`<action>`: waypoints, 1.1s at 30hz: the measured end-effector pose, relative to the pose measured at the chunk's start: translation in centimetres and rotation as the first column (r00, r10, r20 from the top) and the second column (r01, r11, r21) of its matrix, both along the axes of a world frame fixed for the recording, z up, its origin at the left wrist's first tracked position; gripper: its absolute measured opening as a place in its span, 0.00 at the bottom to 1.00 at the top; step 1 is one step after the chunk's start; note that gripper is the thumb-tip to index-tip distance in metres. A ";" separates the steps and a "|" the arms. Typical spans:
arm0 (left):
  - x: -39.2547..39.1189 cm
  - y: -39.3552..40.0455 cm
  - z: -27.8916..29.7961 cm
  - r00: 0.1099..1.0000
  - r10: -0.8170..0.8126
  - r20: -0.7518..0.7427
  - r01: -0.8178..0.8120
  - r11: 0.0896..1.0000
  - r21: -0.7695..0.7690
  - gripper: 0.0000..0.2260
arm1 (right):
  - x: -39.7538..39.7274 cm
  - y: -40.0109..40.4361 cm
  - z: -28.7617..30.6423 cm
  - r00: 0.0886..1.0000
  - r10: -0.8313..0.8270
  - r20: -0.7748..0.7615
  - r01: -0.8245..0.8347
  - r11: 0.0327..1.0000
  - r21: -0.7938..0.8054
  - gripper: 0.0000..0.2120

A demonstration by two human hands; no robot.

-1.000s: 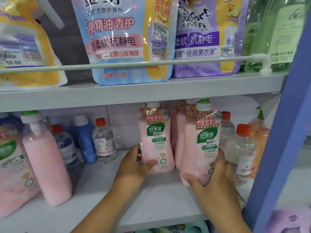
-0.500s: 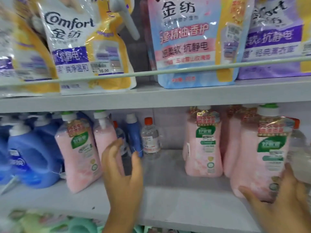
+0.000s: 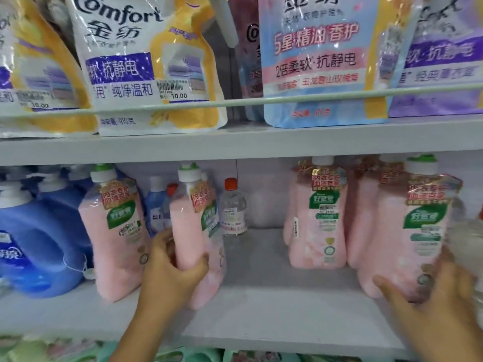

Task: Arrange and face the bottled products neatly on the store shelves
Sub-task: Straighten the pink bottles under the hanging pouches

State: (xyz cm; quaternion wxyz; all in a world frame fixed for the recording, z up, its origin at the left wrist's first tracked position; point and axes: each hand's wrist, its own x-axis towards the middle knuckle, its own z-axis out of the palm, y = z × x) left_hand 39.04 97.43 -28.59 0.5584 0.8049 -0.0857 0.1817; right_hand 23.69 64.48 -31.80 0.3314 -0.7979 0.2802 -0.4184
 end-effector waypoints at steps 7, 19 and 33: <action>-1.4 -6.8 -1.1 0.882 -0.463 -0.084 0.462 0.886 -0.028 0.21 | 0.0 -1.0 -0.6 0.998 0.013 -0.064 -0.012 1.000 0.023 0.56; -2.2 -12.8 -2.4 0.800 -0.591 -0.101 0.600 0.788 0.137 0.35 | -0.8 -2.2 -1.1 0.988 0.137 -0.078 -0.128 0.985 0.114 0.59; -2.9 -15.0 -3.0 0.869 -0.487 -0.091 0.493 0.832 0.254 0.34 | -1.3 -2.1 -0.9 0.978 0.151 -0.147 -0.151 0.988 0.010 0.57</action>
